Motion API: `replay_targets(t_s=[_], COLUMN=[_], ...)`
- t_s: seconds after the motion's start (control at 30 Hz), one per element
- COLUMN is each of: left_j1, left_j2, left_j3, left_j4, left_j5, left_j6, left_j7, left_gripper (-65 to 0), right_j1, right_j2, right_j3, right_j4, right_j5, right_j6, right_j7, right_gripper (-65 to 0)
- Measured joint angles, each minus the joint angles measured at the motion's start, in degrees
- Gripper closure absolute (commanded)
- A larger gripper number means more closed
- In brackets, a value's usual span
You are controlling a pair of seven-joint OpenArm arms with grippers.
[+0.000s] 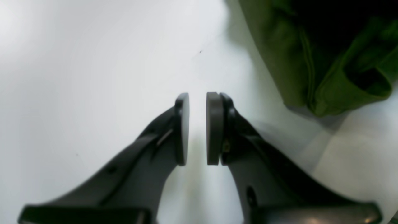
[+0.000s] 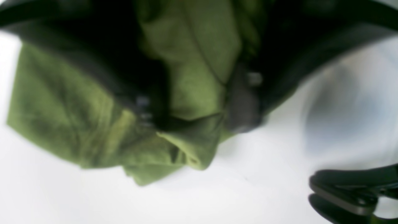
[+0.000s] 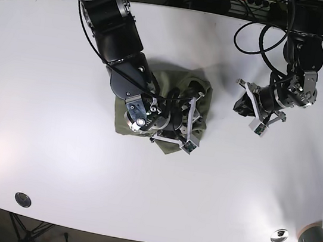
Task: Fold the T-shirt properly
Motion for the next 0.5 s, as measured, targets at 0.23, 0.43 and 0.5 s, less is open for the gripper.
replay_targets(t_s=[0.23,0.43,0.5], left_j1=[-0.09,-0.33,-0.28], left_j2=[0.02,0.0,0.0], left_j3=[0.0,0.02,0.04], left_j4=[0.0,0.0,0.0], left_j5=[0.04,-0.13,-0.15], left_j6=[0.0,0.0,0.0], left_j7=[0.02,0.0,0.02], left_gripper=[-7.5,-7.5,-7.5], right_j1=[-0.46,-0.76,-0.79], right_j2=[0.15,0.04,-0.11], right_j3=[0.0,0.11,0.7], right_j4=[1.92,9.25,10.88], right_j5=[-0.2,0.09,0.11], right_j6=[-0.02,0.11,0.11], right_j7=[-0.44,-3.54,-4.17], right_gripper=[-5.1,-5.1,-5.1])
